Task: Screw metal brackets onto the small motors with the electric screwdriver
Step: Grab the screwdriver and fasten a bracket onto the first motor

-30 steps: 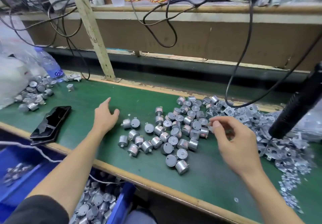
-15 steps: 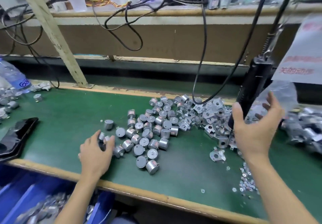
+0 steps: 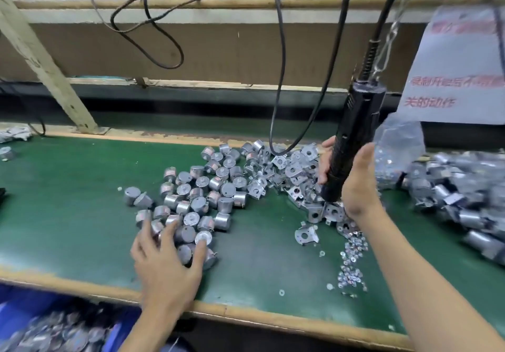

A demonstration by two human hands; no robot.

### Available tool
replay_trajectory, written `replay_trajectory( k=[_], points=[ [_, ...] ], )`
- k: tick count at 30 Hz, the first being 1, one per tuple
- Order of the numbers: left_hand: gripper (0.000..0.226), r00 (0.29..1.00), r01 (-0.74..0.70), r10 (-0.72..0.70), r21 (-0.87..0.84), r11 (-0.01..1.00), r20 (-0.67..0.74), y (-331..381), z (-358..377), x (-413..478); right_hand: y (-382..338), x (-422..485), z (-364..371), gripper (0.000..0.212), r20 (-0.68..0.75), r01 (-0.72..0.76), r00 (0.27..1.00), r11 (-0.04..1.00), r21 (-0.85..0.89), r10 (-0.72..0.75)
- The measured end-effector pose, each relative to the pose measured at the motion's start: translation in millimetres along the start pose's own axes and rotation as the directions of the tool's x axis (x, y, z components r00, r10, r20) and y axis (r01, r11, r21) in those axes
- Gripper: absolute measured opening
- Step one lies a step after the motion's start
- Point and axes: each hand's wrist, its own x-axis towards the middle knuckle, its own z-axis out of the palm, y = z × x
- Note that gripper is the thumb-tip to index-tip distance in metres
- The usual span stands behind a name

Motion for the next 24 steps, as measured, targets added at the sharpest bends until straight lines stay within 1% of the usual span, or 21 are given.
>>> replay_trajectory(
  k=[1,3,6,9,14,17,21,24],
  points=[
    [0.074,0.999,-0.039,0.039,0.029,0.999,0.006,1,2,-4,1,-1,-4,0.087,0.042,-0.04,0.998,0.997,0.058,0.038],
    [0.076,0.999,-0.045,0.043,0.047,0.998,0.028,1,3,-4,1,-2,-10,0.093,0.119,-0.108,0.989,0.985,0.136,0.092],
    [0.076,0.998,-0.058,0.057,0.063,0.996,0.023,-1,2,-3,0,-7,-16,0.087,0.206,-0.178,0.969,0.963,0.203,0.135],
    [0.076,0.997,-0.074,0.074,0.051,0.996,-0.008,0,1,-4,3,-17,-20,0.083,0.259,-0.205,0.955,0.955,0.215,0.146],
    [0.073,0.995,-0.067,0.07,0.046,0.997,-0.068,3,-1,-5,15,-35,-25,0.082,0.327,-0.223,0.933,0.955,0.196,0.151],
    [0.072,0.993,-0.074,0.078,0.038,0.997,-0.091,1,1,-5,21,-40,-27,0.083,0.344,-0.22,0.928,0.958,0.186,0.146],
    [0.069,0.989,-0.099,0.101,0.02,0.995,-0.106,0,0,-4,22,-43,-21,0.084,0.326,-0.227,0.932,0.956,0.187,0.157],
    [0.069,0.983,-0.123,0.123,0.007,0.992,-0.137,-1,0,-5,20,-46,-15,0.085,0.314,-0.203,0.939,0.965,0.168,0.143]
  ],
)
